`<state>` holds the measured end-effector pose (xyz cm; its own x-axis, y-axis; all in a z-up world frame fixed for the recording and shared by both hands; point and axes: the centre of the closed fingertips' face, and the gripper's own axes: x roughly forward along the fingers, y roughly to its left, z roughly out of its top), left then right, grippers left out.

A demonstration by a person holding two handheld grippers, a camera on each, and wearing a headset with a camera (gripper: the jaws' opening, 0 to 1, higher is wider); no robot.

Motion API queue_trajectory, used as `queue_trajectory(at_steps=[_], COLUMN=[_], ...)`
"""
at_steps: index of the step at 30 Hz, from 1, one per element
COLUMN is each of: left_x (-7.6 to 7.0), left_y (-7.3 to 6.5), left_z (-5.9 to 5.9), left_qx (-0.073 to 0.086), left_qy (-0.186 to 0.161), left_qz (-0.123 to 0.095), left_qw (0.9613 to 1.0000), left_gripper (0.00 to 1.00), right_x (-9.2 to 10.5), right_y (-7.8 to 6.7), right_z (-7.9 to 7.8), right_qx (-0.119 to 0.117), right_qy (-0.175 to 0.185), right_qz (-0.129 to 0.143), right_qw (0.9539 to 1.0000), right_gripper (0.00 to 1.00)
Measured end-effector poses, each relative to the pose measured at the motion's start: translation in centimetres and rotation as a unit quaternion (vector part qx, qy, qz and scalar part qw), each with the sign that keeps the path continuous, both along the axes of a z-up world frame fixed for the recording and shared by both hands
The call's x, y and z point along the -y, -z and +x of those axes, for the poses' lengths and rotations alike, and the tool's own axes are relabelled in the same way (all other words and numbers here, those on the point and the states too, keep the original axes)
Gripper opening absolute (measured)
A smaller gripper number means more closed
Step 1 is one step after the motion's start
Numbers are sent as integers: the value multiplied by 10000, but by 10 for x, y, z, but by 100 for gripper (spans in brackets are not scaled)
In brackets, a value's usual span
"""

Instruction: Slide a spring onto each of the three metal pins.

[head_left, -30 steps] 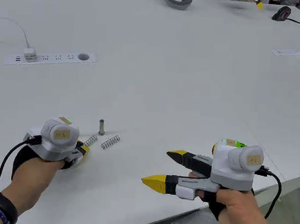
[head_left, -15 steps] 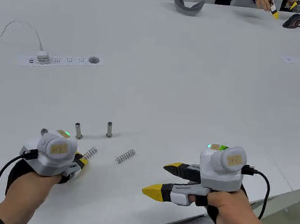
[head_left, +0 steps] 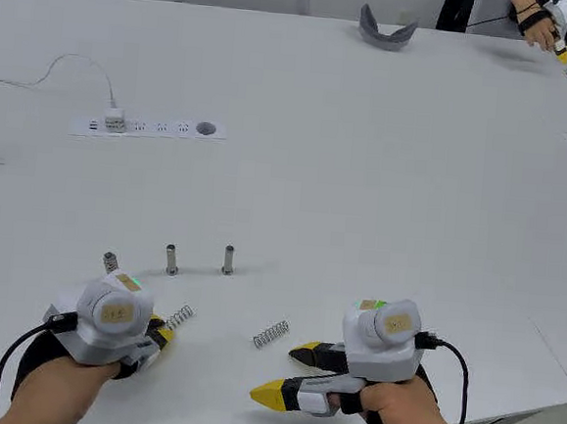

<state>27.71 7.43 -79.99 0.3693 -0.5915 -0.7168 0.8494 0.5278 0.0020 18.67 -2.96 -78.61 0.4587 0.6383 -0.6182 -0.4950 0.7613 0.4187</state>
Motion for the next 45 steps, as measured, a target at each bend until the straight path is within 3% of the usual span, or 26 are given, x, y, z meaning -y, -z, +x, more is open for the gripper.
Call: queue_trajectory(at_steps=[10, 20, 28, 31, 36, 45], left_x=[2, 1, -3, -4, -5, -4], left_y=[2, 0, 1, 2, 1, -3], left_z=[-5, -4, -5, -5, -8, -7], left_qx=[-64, 23, -23, -38, -98, -119], left_qy=[25, -14, -50, -54, -79, -130], left_qz=[-34, 25, 53, 44, -33, -165], left_qw=[10000, 10000, 10000, 10000, 9999, 9997], left_gripper=[17, 11, 11, 11, 11, 10], right_x=[-7, -8, -7, -9, -14, -13], right_y=[-3, -3, -2, -4, -17, -13], right_z=[11, 9, 5, 12, 35, 30], right_qx=[61, 44, -19, 10, 193, 180], right_qy=[41, 53, 52, 22, -8, -117], right_qz=[173, 204, 198, 211, 271, 191], right_qw=[9998, 9998, 9998, 9998, 9994, 9996], right_gripper=[59, 60, 60, 60, 61, 61])
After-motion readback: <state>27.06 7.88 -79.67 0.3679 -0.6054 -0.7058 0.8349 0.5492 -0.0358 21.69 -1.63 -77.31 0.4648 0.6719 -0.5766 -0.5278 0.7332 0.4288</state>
